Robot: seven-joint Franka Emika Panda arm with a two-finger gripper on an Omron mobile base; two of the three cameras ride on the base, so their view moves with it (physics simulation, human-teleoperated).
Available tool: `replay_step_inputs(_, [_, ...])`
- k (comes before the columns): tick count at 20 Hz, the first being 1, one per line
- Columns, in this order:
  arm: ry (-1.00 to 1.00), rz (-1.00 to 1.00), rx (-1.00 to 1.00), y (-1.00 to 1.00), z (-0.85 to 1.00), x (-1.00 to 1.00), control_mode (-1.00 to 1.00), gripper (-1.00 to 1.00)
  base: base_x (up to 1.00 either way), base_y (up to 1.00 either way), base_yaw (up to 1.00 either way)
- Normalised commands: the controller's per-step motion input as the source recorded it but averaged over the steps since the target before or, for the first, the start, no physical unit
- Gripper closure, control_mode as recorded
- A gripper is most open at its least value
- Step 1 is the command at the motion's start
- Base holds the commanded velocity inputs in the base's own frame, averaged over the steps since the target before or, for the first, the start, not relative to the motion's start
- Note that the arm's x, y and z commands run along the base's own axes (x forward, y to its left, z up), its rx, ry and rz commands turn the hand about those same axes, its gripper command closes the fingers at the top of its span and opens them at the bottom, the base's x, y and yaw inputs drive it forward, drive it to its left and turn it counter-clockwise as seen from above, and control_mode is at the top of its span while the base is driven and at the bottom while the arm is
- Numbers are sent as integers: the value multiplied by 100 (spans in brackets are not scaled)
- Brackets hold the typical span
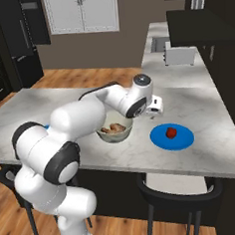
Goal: Pick the chicken drumstick and bell pepper from their plates and place them in the bowl. Then put the bowl in the fridge.
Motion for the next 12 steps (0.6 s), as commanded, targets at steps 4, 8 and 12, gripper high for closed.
replay_step_inputs(4, [5,-6,-10,-61,-20,17,-100,-100,0,0,0])
replay_step_inputs(8, [14,-1,-9,-56,-31,24,-100,-100,0,0,0])
replay_step_inputs(12, [8,0,-9,-25,-45,28,-100,-100,0,0,0])
